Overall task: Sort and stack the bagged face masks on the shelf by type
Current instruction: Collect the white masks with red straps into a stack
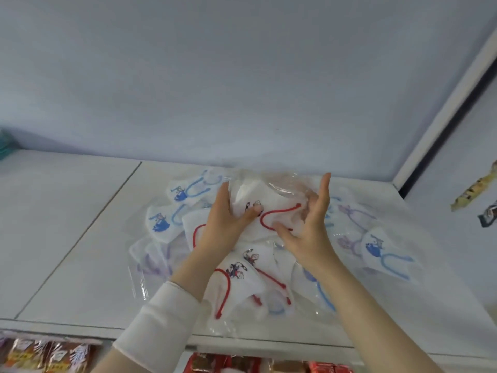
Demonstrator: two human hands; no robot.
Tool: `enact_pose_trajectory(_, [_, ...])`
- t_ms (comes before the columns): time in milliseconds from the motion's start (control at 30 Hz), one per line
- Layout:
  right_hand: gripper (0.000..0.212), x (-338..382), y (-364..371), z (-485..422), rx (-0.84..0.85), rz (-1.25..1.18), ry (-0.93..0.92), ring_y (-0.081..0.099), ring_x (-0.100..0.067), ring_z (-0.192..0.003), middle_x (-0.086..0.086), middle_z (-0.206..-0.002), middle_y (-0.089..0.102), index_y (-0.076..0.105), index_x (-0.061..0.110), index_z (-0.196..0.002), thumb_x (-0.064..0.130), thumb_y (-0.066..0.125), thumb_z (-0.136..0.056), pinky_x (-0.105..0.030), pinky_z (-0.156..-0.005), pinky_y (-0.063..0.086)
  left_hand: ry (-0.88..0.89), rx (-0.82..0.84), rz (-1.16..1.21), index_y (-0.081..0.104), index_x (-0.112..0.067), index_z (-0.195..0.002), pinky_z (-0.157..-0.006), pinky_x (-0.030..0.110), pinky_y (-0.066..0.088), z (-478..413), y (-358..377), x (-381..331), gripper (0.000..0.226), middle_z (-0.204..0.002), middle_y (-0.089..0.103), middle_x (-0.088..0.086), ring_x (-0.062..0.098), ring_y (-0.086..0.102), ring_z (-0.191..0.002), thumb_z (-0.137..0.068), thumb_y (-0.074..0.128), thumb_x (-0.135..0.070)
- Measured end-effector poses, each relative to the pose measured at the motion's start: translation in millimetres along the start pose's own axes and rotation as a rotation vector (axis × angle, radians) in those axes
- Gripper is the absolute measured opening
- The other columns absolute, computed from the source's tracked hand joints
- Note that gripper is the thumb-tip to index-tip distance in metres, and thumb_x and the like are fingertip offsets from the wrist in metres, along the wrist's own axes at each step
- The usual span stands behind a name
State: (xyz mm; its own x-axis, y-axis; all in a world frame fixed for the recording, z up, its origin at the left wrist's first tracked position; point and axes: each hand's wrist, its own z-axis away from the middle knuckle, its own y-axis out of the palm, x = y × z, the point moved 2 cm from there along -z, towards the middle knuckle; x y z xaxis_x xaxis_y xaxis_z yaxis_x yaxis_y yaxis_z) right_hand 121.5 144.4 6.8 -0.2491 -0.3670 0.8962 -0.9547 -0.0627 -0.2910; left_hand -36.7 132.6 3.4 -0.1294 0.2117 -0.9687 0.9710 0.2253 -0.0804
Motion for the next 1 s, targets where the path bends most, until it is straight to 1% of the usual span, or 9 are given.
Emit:
enact_pose_trajectory(100, [0.101, -7.8, -6.6, 5.8, 0.024, -0.124, 0.147, 0.032, 0.001, -0.131, 0.011, -0.139, 0.030, -0.009, 0.044, -0.139, 0.002, 0.065, -0.083, -0.018, -0.107, 0.029, 0.020, 0.060, 0.006, 0.038, -0.025, -0.125, -0.088, 0.028, 0.053, 14.0, 2.4, 2.1, 0.061, -0.113, 0.060, -0.001, 0.006, 0.063, -0.103, -0.078, 0.075, -0.016])
enact_pose_trajectory(233, [0.079, -11.3, -5.3, 9.0, 0.086, -0.180, 0.147, 0.035, -0.009, -0.135, 0.007, -0.147, 0.032, 0.020, 0.048, -0.132, 0.007, 0.064, -0.080, -0.041, -0.113, 0.032, 0.118, 0.023, -0.058, 0.030, -0.017, -0.130, -0.085, 0.002, 0.040, 22.7, 6.9, -3.6, 0.066, -0.118, 0.045, -0.021, -0.023, 0.049, -0.104, -0.079, 0.069, 0.000])
enact_pose_trajectory(300, [0.073, -10.7, -3.9, 9.1, 0.077, -0.215, 0.166, 0.041, -0.010, -0.131, 0.004, -0.142, 0.039, 0.025, 0.054, -0.123, 0.013, 0.060, -0.074, -0.042, -0.111, 0.035, 0.123, -0.017, -0.071, 0.031, -0.019, -0.128, -0.084, -0.002, 0.036, 21.5, 7.6, -4.1, 0.064, -0.116, 0.043, -0.025, -0.026, 0.045, -0.104, -0.080, 0.070, -0.002])
enact_pose_trajectory(433, [0.065, -13.6, 0.3, 9.0, 0.089, -0.223, 0.159, 0.044, -0.010, -0.129, 0.004, -0.138, 0.044, 0.029, 0.049, -0.121, 0.019, 0.060, -0.072, -0.046, -0.111, 0.035, 0.028, -0.019, -0.053, 0.042, -0.027, -0.114, -0.077, 0.002, 0.042, 24.8, 10.6, -3.3, 0.045, -0.105, 0.055, -0.018, -0.010, 0.057, -0.097, -0.081, 0.071, -0.018])
enact_pose_trajectory(567, [0.074, -14.8, 1.6, 12.6, 0.099, -0.229, 0.153, 0.043, -0.015, -0.130, 0.000, -0.140, 0.042, 0.024, 0.039, -0.130, 0.028, 0.064, -0.068, -0.042, -0.109, 0.036, 0.015, -0.018, -0.019, 0.040, -0.021, -0.117, -0.073, 0.001, 0.042, 24.1, 11.9, -0.8, 0.048, -0.105, 0.054, -0.015, -0.018, 0.055, -0.089, -0.081, 0.071, -0.020])
enact_pose_trajectory(667, [0.079, -20.6, 0.4, 15.6, 0.138, -0.192, 0.189, 0.047, -0.018, -0.126, 0.000, -0.140, 0.040, 0.018, 0.026, -0.136, 0.024, 0.063, -0.071, -0.046, -0.108, 0.039, 0.012, 0.020, -0.035, 0.032, -0.023, -0.122, -0.077, -0.003, 0.037, 25.3, 12.3, 3.2, 0.057, -0.114, 0.044, -0.019, -0.020, 0.047, -0.100, -0.081, 0.071, -0.019])
enact_pose_trajectory(800, [0.058, -27.8, -0.8, 15.7, 0.139, -0.186, 0.226, 0.054, -0.008, -0.114, 0.008, -0.125, 0.051, 0.026, 0.026, -0.127, 0.016, 0.063, -0.083, -0.042, -0.106, 0.041, -0.010, 0.034, -0.042, 0.027, -0.027, -0.123, -0.075, -0.006, 0.035, 28.0, 11.1, 3.6, 0.054, -0.112, 0.037, -0.026, -0.029, 0.042, -0.096, -0.087, 0.066, -0.020])
enact_pose_trajectory(867, [0.049, -28.1, 2.5, 16.9, 0.131, -0.164, 0.246, 0.054, -0.008, -0.113, 0.010, -0.120, 0.051, 0.028, 0.025, -0.122, 0.009, 0.059, -0.088, -0.040, -0.106, 0.041, -0.058, 0.091, -0.054, 0.031, -0.030, -0.115, -0.069, -0.007, 0.035, 30.2, 13.7, 1.1, 0.041, -0.105, 0.039, -0.029, -0.023, 0.049, -0.094, -0.090, 0.061, -0.021])
enact_pose_trajectory(1000, [0.043, -16.4, -0.1, 3.2, 0.041, -0.123, 0.226, 0.056, -0.016, -0.112, -0.003, -0.120, 0.056, 0.036, 0.015, -0.120, 0.005, 0.061, -0.086, -0.035, -0.100, 0.045, -0.044, 0.062, -0.116, 0.045, -0.036, -0.094, -0.072, 0.003, 0.043, 18.1, 9.6, -13.7, 0.024, -0.089, 0.053, -0.023, -0.013, 0.059, -0.083, -0.088, 0.064, -0.023])
